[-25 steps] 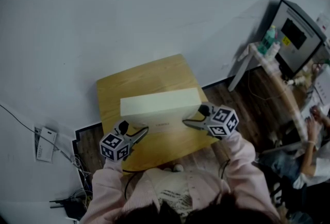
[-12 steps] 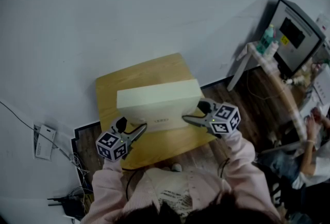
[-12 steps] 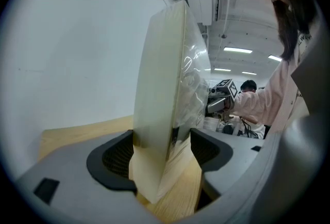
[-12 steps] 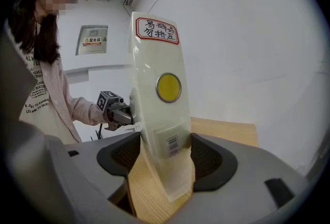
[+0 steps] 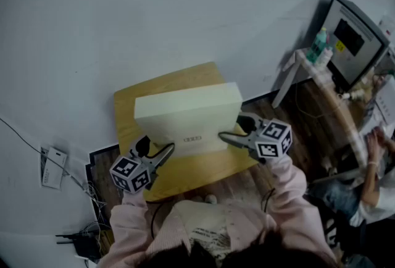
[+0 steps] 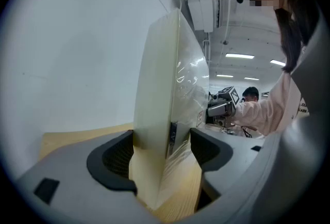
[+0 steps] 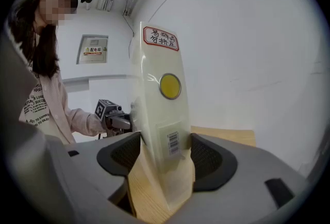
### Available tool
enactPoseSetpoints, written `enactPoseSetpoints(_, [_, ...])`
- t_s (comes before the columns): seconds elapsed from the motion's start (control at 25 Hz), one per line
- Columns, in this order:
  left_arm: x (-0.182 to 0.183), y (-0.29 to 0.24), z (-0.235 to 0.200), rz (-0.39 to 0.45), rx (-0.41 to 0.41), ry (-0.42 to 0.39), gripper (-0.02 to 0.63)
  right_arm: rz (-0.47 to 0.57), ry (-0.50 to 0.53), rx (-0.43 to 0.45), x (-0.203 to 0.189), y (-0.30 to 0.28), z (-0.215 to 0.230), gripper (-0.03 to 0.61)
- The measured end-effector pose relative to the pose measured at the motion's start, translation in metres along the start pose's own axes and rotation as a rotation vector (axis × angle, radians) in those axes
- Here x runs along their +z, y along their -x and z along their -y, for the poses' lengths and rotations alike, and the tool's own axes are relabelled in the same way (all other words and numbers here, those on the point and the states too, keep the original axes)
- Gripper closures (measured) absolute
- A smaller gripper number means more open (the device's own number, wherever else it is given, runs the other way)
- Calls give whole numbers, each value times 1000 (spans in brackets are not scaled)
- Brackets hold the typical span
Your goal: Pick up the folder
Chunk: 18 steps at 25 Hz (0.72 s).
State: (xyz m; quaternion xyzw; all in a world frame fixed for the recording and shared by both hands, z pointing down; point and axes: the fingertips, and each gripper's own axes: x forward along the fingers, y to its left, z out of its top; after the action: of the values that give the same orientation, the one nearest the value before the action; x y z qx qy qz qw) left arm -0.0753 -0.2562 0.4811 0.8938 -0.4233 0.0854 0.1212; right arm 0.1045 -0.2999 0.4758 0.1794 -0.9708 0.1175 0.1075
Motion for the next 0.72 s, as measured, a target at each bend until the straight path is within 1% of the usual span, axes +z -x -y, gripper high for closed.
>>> enactPoseSetpoints(0.36, [19,7,10,54,20,9,273,58,-25,2,18,11,-5,265])
enactPoseSetpoints(0.52, [25,11,11,76,24,22,273,77,-20,-2,27,13,-8,268])
enactPoseSetpoints(0.72, [37,16,16,100,28,15,273,100,-18,-7,38,20,-13,268])
